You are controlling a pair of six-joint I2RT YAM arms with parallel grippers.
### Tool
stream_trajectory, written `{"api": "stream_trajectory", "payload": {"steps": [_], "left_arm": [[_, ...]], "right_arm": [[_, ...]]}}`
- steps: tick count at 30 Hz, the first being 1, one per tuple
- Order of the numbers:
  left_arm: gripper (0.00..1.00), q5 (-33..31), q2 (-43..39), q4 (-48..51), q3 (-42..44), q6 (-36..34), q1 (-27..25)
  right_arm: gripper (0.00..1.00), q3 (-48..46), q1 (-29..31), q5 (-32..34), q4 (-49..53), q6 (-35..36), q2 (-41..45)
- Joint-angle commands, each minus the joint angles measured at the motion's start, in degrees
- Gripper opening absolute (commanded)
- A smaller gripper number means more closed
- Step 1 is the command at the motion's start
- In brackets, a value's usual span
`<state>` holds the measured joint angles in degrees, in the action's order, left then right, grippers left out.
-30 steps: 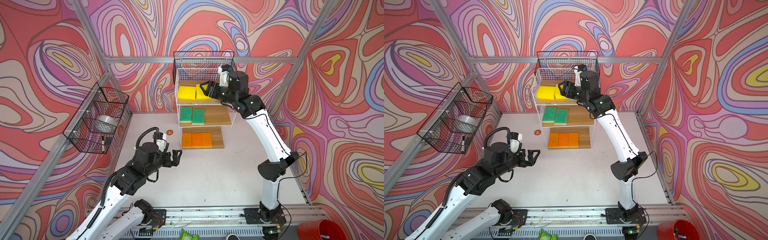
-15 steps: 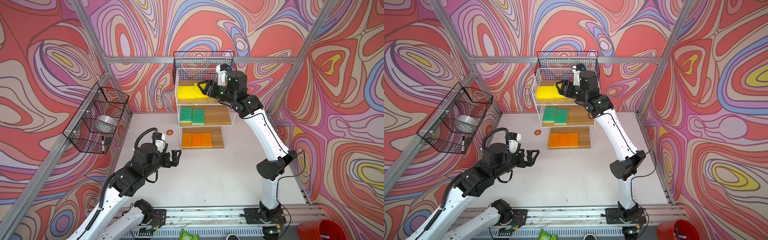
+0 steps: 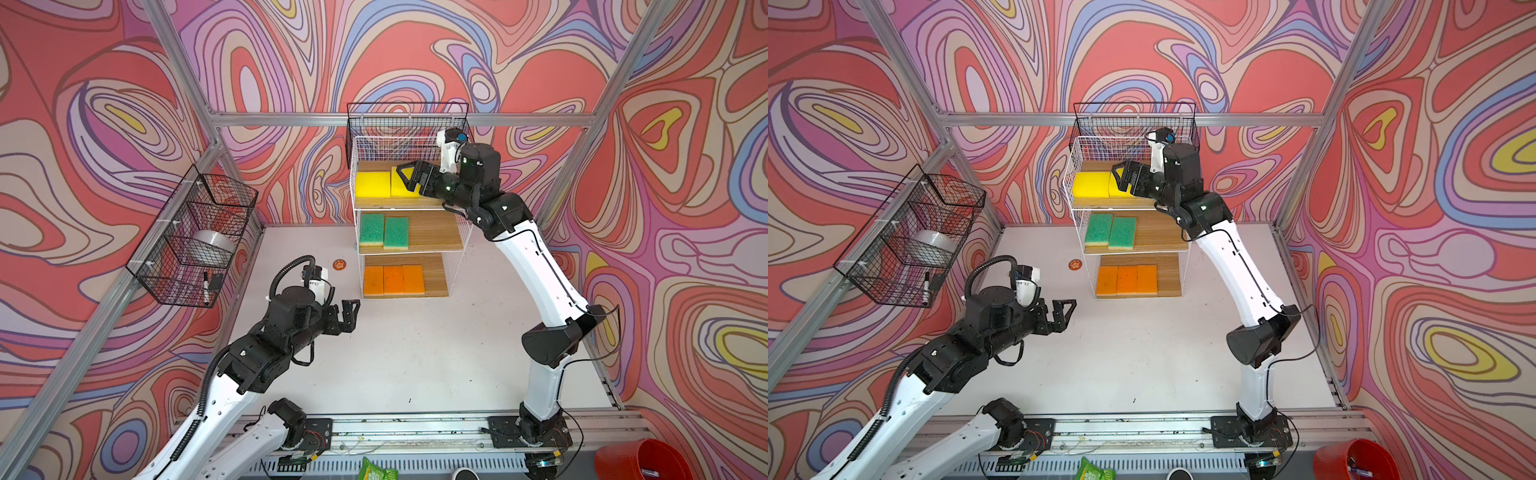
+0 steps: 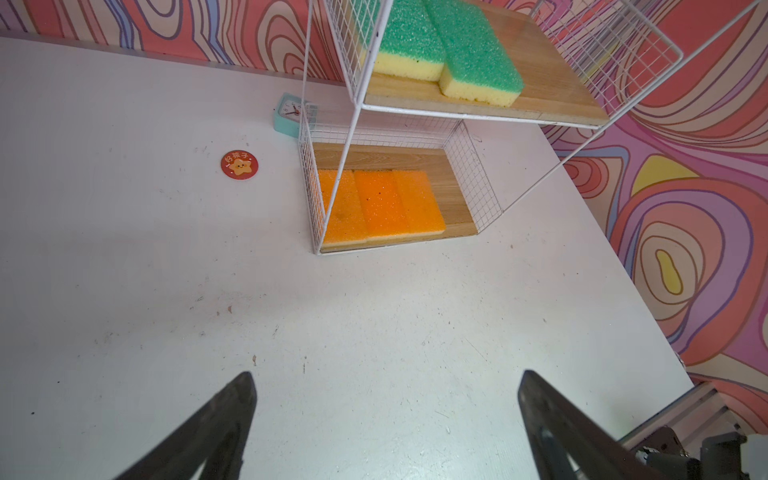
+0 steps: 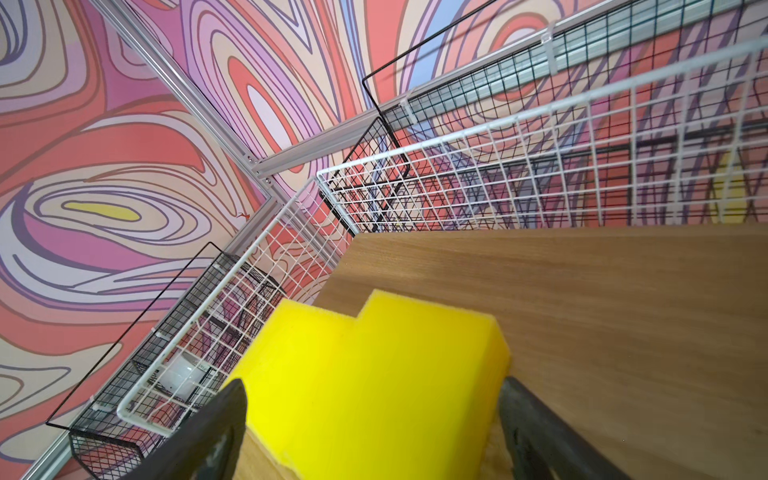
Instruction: Place and organize the cleaning sponges onto the shelf
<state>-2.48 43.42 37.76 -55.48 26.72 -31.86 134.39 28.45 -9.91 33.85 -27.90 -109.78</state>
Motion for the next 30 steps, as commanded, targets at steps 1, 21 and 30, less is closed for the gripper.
{"api": "stream_trajectory", "payload": {"steps": [1, 21, 30], "left_arm": [[1.00, -3.48, -0.39, 2.59, -2.65, -1.04, 0.39], [1.00, -21.05, -6.15, 10.64, 1.94, -0.60, 0.39], [1.00, -30.83, -8.30, -8.65, 19.29, -1.54, 1.01]], "right_arm": [[0.98, -2.92, -0.46, 1.41, 2.54, 0.87, 2.13], [0.98, -57.12, -0.40, 2.03, -10.02, 7.95, 44.30], [0.98, -83.79, -2.36, 14.80, -12.48, 7.59, 57.19]]}}
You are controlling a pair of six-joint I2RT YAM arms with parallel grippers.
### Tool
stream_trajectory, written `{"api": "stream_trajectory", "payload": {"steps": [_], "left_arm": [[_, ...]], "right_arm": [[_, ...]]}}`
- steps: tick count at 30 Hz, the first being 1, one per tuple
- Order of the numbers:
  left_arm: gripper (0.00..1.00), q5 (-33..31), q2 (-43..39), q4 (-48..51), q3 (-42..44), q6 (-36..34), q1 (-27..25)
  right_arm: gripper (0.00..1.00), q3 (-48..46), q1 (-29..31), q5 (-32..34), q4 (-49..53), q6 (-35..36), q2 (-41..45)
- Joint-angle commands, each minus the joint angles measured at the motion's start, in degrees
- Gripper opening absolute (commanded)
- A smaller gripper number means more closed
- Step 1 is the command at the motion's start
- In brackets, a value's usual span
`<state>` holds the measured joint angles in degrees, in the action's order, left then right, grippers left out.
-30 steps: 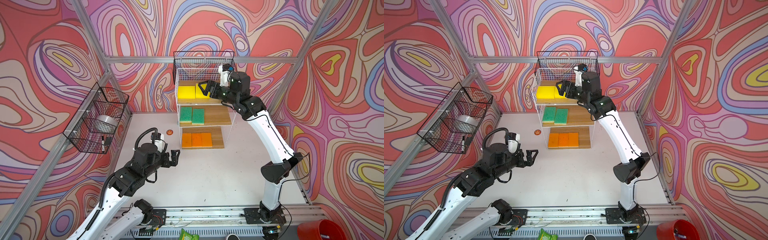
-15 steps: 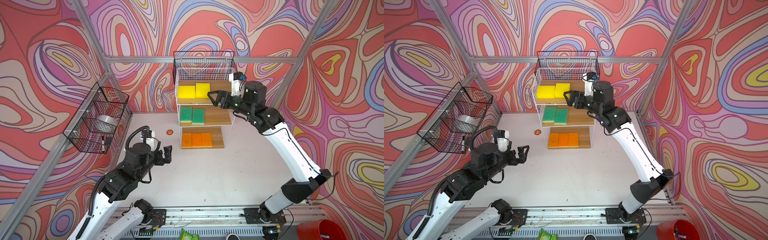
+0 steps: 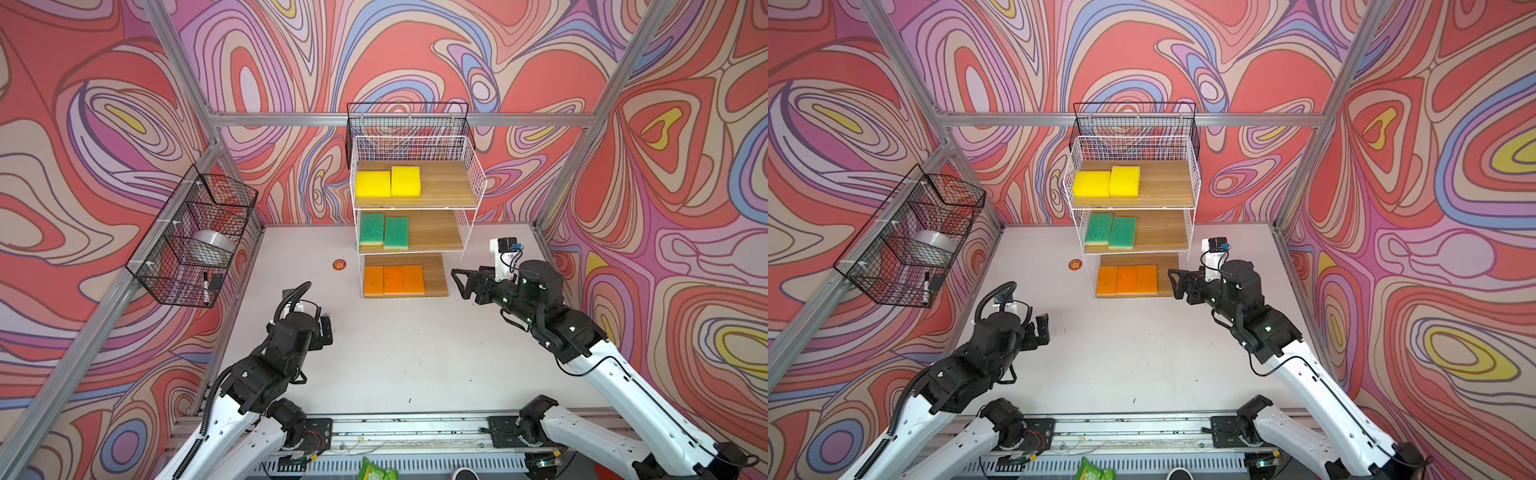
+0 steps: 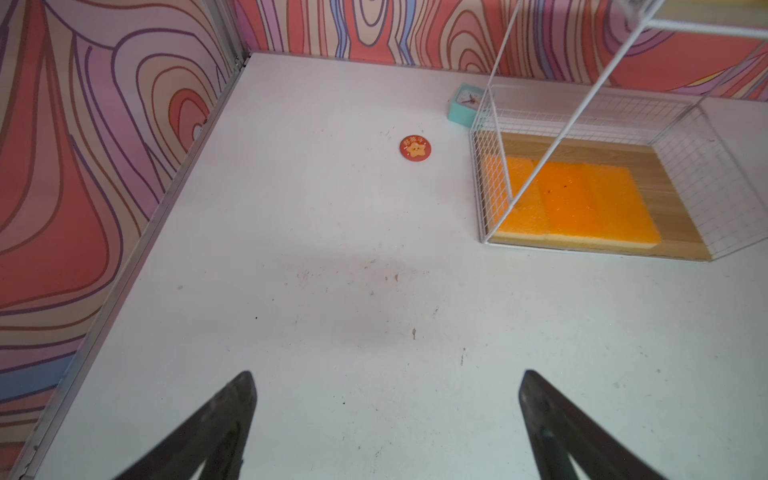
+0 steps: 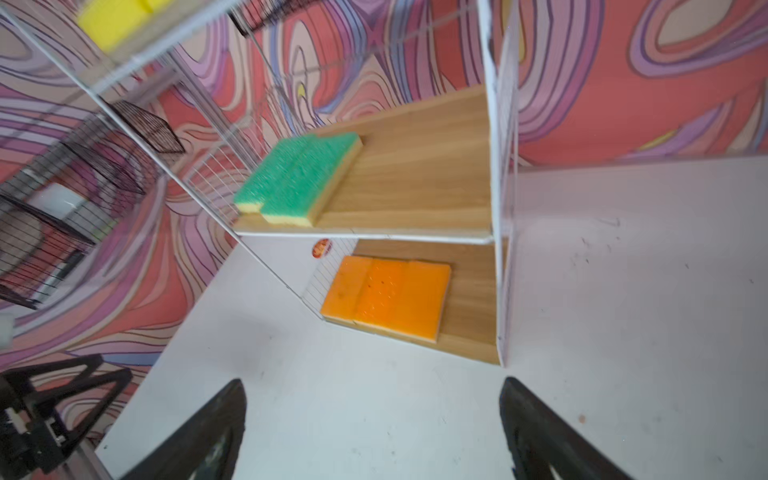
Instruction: Place and organize the cleaning sponges onto the shelf
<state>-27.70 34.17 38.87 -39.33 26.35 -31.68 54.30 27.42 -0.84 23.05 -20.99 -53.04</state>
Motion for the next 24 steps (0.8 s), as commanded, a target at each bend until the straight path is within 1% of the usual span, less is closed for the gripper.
{"api": "stream_trajectory", "payload": {"steps": [1, 2, 4, 7, 8, 9, 12, 14, 15, 17, 22, 24], "left_arm": [[1.00, -6.34, 1.89, -12.38, 4.55, -1.58, 1.34], [1.00, -6.00, 3.05, -14.68, 5.59, -1.91, 2.84], [1.00, -1.49, 5.25, -18.77, 6.66, -2.12, 7.97], [1.00, 6.77, 10.57, -26.33, 8.47, -2.88, 17.65], [1.00, 9.34, 13.15, -27.32, 8.21, -2.88, 21.16], [1.00, 11.92, 15.90, -28.01, 7.60, -3.41, 24.33], [1.00, 16.02, 24.05, -29.64, 5.41, -6.69, 29.97], [1.00, 17.31, 28.88, -31.44, 4.24, -9.80, 31.29], [1.00, 18.43, 31.23, -33.29, 4.00, -11.99, 31.62], [1.00, 19.70, 34.59, -37.82, 4.68, -13.98, 31.68], [1.00, 18.13, 38.00, -52.03, 7.82, -17.30, 31.77], [1.00, 19.12, 38.96, -58.90, 9.25, -19.06, 31.77]], "right_arm": [[0.98, -5.36, -2.17, 7.30, -2.53, 0.84, 0.45], [0.98, -7.20, -3.67, 9.25, -3.23, 1.06, 0.32], [0.98, -10.34, -7.40, 10.94, -5.57, 1.47, -0.02], [0.98, -14.38, -15.61, 9.48, -10.41, -0.51, -1.56], [0.98, -15.47, -17.98, 9.05, -12.24, -1.23, -2.61], [0.98, -16.41, -19.70, 9.36, -14.32, -1.50, -3.72], [0.98, -19.73, -21.87, 13.34, -21.20, -0.31, -6.78], [0.98, -22.52, -22.12, 17.44, -27.00, 1.18, -8.05], [0.98, -23.89, -22.23, 20.03, -30.08, 1.24, -8.56], [0.98, -25.67, -22.58, 23.00, -35.32, 2.37, -9.71], [0.98, -25.92, -23.13, 29.50, -43.86, 10.16, -15.07], [0.99, -27.01, -23.45, 31.50, -48.46, 12.29, -17.58]]}}
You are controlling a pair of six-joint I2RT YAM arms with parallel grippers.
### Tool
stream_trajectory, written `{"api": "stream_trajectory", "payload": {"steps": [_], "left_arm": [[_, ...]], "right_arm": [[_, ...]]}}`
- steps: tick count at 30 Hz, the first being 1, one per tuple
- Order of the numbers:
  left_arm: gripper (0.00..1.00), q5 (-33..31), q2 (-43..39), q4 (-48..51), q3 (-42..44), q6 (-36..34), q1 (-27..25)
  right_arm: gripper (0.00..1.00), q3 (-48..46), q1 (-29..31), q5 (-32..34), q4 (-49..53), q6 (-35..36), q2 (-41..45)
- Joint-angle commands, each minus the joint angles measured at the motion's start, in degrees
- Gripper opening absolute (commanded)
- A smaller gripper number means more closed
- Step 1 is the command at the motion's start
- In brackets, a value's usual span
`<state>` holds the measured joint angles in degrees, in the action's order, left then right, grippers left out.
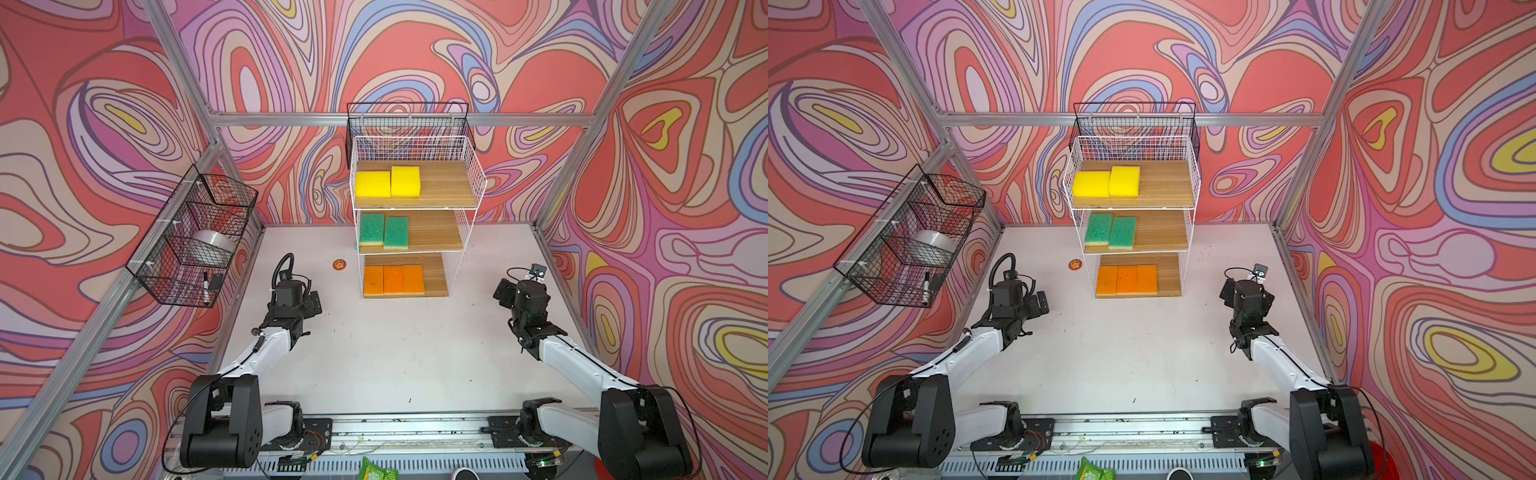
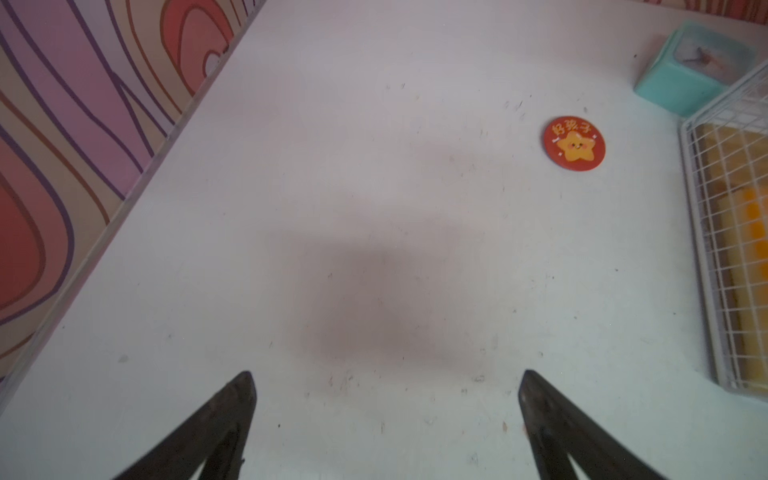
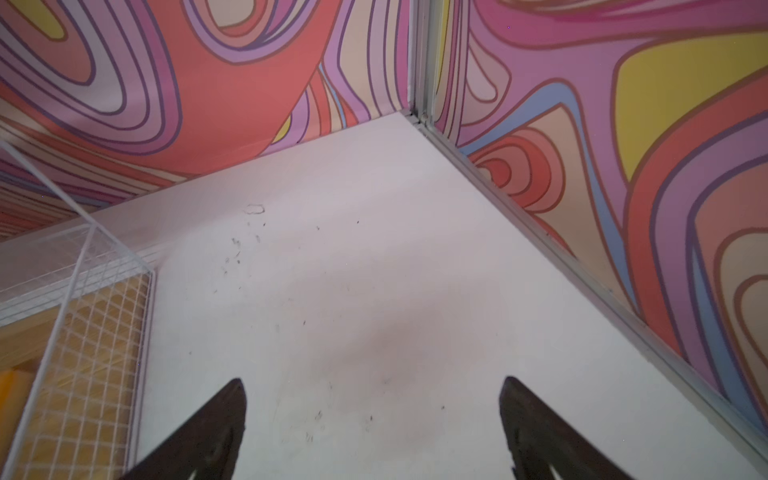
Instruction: Place and organize the cleaning sponges onto the shelf
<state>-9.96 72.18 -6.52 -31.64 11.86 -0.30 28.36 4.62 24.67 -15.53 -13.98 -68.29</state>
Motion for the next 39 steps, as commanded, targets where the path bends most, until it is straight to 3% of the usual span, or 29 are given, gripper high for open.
{"api": "stream_trajectory", "payload": {"steps": [1, 6, 8, 11, 13, 16, 18, 19, 22, 25, 31, 36, 37, 39], "left_arm": [[1.00, 1.78, 1.52, -16.49, 4.20, -5.52, 0.34], [1.00, 1.22, 5.16, -22.31, 6.08, -8.30, 0.56], [1.00, 2.12, 6.13, -28.84, 7.58, -7.95, 0.55], [1.00, 3.74, 7.71, -35.09, 9.27, -8.17, 0.65], [1.00, 3.26, 8.68, -36.95, 9.83, -7.87, 0.65], [1.00, 3.45, 10.21, -42.27, 11.91, -7.94, 0.65], [1.00, 3.53, 11.77, -45.98, 13.11, -7.91, 0.64], [1.00, 3.78, 13.06, -48.82, 13.96, -7.94, 0.65], [1.00, 5.90, 15.92, -54.33, 15.43, -8.82, 0.65], [1.00, 6.13, 15.57, -49.79, 13.38, -8.76, 0.65], [1.00, 7.17, 15.95, -44.26, 10.21, -9.56, 0.56], [1.00, 7.32, 16.04, -43.95, 10.08, -9.48, 0.56], [1.00, 7.25, 16.05, -43.97, 10.02, -9.48, 0.56], [1.00, 7.25, 16.06, -44.01, 10.13, -9.49, 0.56]], "right_arm": [[0.99, -2.23, -0.59, 6.69, -12.94, 6.10, -3.39], [0.98, -6.50, -0.84, 6.03, -27.93, 8.89, -10.26], [0.98, -8.68, -0.91, 5.30, -36.73, 10.76, -13.56], [0.98, -8.24, -0.87, 6.09, -40.51, 13.03, -18.13], [0.98, -7.19, -0.67, 5.46, -36.59, 12.07, -17.57], [0.98, -10.25, -0.29, 5.81, -42.86, 13.45, -17.08], [0.98, -14.90, -0.22, 4.62, -49.20, 11.43, -15.35], [0.98, -18.33, -0.40, 2.98, -54.71, 6.81, -15.39], [0.98, -22.21, -0.33, -2.72, -69.91, 9.58, -21.59], [0.98, -18.19, -0.35, -1.66, -70.03, 10.28, -28.07], [0.98, -15.13, -0.19, -10.59, -69.91, 14.60, -32.85], [0.98, -2.87, -0.50, -12.98, -42.24, 14.14, -30.23], [0.98, -1.05, -3.33, -16.50, -38.47, 11.94, -30.14], [0.98, -1.24, -3.95, -16.93, -39.24, 11.93, -30.13]]}}
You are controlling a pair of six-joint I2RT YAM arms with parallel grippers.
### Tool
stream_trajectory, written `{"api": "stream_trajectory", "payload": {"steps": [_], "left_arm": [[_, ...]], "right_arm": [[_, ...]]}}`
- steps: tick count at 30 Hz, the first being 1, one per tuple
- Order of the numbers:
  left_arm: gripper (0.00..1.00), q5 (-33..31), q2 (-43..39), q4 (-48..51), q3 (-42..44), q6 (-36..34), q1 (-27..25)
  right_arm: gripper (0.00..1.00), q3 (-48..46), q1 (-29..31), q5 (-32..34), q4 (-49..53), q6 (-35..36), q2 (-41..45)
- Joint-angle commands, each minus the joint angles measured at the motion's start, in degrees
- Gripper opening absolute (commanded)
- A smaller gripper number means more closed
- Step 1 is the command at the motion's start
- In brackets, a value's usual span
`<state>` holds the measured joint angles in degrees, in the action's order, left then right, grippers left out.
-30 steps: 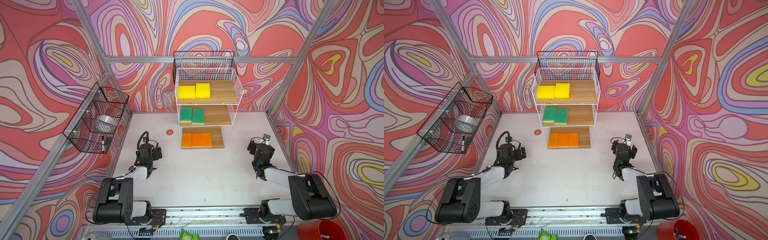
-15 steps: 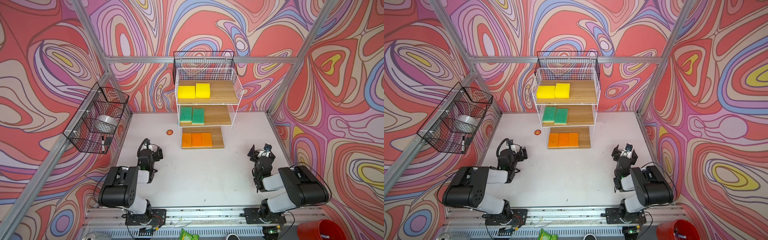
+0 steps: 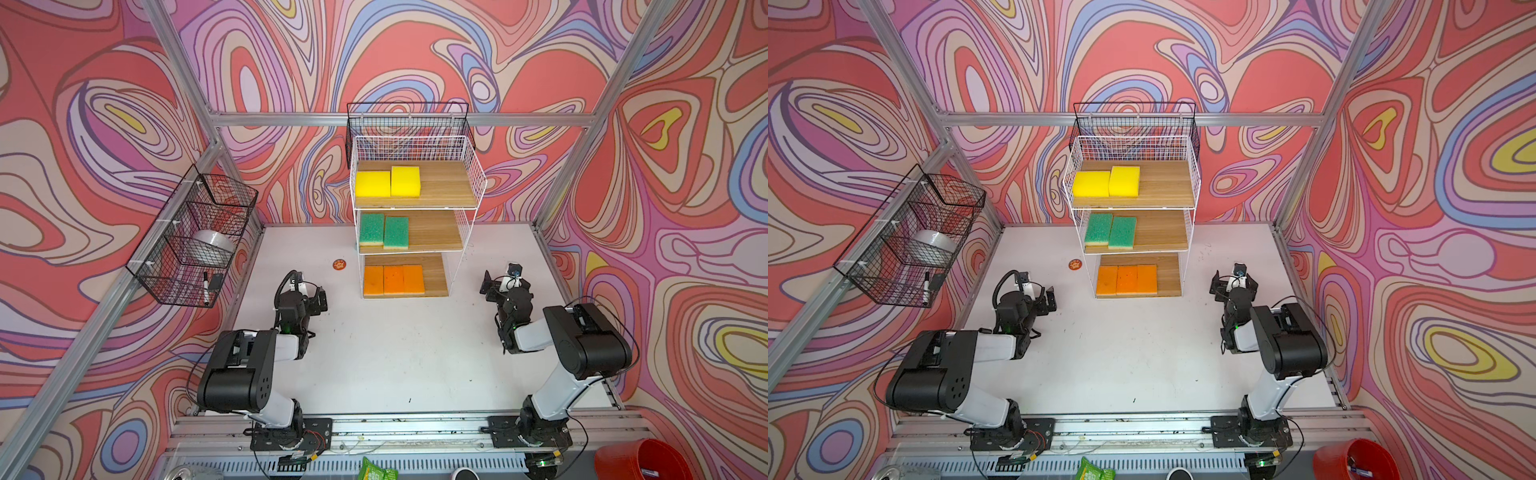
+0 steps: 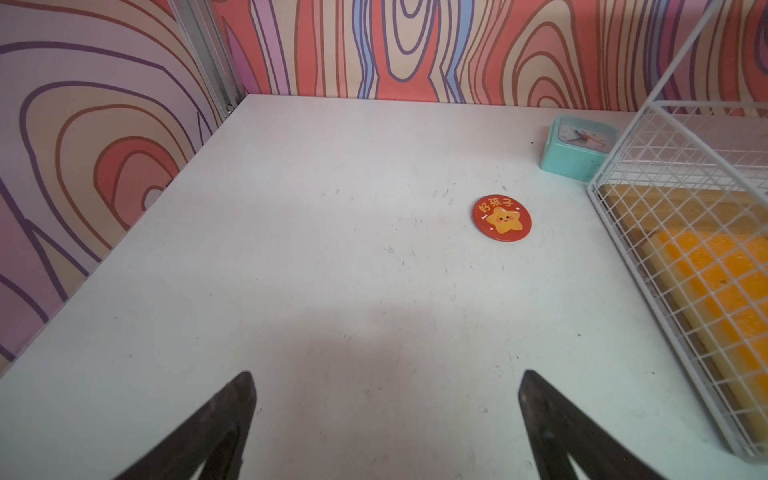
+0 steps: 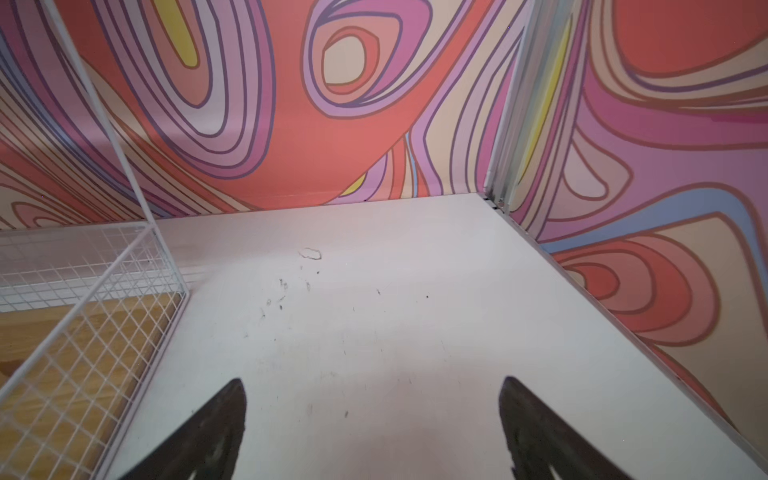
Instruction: Place and organize the cleaning sponges onto the shelf
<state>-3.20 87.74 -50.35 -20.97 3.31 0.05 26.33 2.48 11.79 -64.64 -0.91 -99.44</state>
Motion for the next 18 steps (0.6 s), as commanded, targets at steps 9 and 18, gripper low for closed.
{"api": "stream_trajectory", "payload": {"steps": [9, 18], "left_arm": [[1.00, 0.38, 0.39, -0.95, -0.12, -1.19, 0.03], [1.00, 0.41, 0.26, -1.04, -0.08, -1.13, 0.03]], "right_arm": [[0.98, 0.22, -1.74, -3.79, 9.19, -1.03, 1.35], [0.98, 0.56, -1.80, -3.93, 9.66, -1.07, 1.19]]}}
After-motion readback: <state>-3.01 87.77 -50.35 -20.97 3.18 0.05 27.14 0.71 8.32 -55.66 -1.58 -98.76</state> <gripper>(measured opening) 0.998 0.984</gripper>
